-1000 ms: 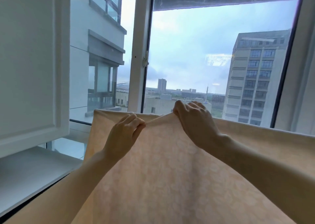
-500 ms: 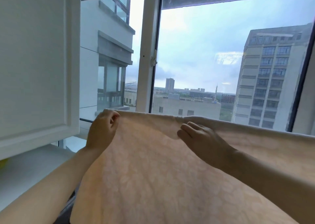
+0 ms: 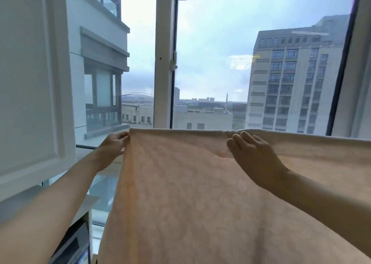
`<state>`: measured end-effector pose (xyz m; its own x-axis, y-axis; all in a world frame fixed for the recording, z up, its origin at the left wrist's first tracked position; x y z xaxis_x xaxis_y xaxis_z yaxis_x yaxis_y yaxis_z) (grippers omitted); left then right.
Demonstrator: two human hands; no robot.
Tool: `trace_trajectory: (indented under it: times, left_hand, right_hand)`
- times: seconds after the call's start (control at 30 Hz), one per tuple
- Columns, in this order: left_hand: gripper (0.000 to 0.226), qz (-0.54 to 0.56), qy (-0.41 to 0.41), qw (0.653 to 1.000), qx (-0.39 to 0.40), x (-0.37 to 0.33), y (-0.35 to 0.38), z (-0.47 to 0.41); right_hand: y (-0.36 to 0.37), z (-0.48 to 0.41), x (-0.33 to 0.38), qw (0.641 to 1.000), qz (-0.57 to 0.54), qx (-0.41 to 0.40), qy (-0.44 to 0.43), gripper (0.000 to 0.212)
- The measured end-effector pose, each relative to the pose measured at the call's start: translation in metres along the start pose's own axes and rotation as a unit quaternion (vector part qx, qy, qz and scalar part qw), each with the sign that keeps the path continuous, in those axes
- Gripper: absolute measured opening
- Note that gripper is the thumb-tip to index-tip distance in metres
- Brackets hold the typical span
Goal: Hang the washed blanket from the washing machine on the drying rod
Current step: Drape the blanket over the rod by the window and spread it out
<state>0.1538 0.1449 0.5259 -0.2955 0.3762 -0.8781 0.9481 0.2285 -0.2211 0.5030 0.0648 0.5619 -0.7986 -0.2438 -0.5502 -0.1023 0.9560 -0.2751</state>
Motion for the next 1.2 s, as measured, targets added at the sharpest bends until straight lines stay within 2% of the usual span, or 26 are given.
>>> trace_trajectory:
  times: [0.03, 0.07, 0.13, 0.2, 0.3, 0.37, 0.43, 0.5, 0.6, 0.73, 0.83, 0.97, 1.13, 1.2]
  left_hand:
    - [0.026, 0.004, -0.001, 1.0, 0.024, 0.003, 0.0, -0.002]
    - [0.026, 0.006, 0.002, 1.0, 0.03, 0.005, -0.003, -0.005]
    - [0.022, -0.004, 0.02, 1.0, 0.004, 0.005, -0.014, -0.011]
    - [0.013, -0.041, 0.044, 0.997, -0.04, -0.001, -0.026, -0.018]
    - [0.014, -0.125, 0.128, 0.97, -0.166, -0.025, -0.045, -0.016]
    - [0.02, -0.126, 0.21, 0.932, -0.266, -0.047, -0.054, 0.003]
    - [0.02, -0.108, 0.252, 0.913, -0.303, -0.058, -0.06, 0.019]
    - [0.018, -0.137, 0.255, 0.918, -0.272, -0.05, -0.062, 0.022]
    - [0.006, -0.166, 0.22, 0.944, -0.179, -0.025, -0.059, 0.019]
    - [0.008, -0.167, 0.152, 0.971, -0.081, 0.005, -0.045, 0.009]
    - [0.03, -0.13, 0.113, 0.985, -0.01, 0.012, -0.025, 0.006]
    - [0.008, -0.13, 0.132, 0.982, -0.048, 0.009, -0.018, 0.002]
    - [0.017, -0.157, 0.143, 0.958, -0.193, -0.011, -0.042, -0.001]
    - [0.02, -0.168, 0.157, 0.947, -0.223, -0.027, -0.049, -0.006]
  right_hand:
    - [0.0, -0.001, 0.0, 1.0, 0.01, 0.002, 0.001, 0.023]
    - [-0.001, -0.001, 0.001, 1.0, 0.019, 0.004, 0.0, 0.033]
    - [-0.005, -0.003, 0.006, 0.999, 0.046, 0.007, -0.008, 0.05]
    - [-0.006, -0.004, 0.01, 0.998, 0.063, 0.016, -0.008, 0.054]
    - [-0.008, -0.011, 0.012, 0.998, 0.055, 0.03, -0.003, 0.043]
    - [-0.011, -0.015, 0.01, 0.998, 0.048, 0.033, 0.013, 0.034]
    - [-0.011, -0.015, 0.005, 0.998, 0.045, 0.031, 0.031, 0.025]
    - [-0.009, -0.014, 0.003, 0.998, 0.04, 0.029, 0.037, 0.025]
    - [-0.008, -0.003, 0.005, 0.999, 0.034, 0.031, 0.015, 0.02]
    - [-0.008, 0.004, 0.007, 0.998, 0.044, 0.045, -0.009, 0.022]
    - [-0.012, 0.004, 0.002, 0.998, 0.045, 0.042, 0.004, 0.019]
    - [-0.015, 0.006, -0.002, 0.996, 0.054, 0.065, 0.001, 0.017]
    - [-0.025, -0.002, -0.006, 0.99, 0.083, 0.109, -0.012, 0.02]
    - [-0.033, -0.01, -0.014, 0.987, 0.106, 0.123, -0.001, 0.024]
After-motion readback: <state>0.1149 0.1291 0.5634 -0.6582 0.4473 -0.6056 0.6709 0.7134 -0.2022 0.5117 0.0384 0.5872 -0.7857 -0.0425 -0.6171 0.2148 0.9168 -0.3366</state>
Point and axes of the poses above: each hand's wrist, its own z-axis away from the middle knuckle, its own y-axis out of the palm, x = y × z, the point moved 7 cm from there along -z, towards the middle knuckle, and after that the axes turned 5 degrees about y, right-handed, at the moved point
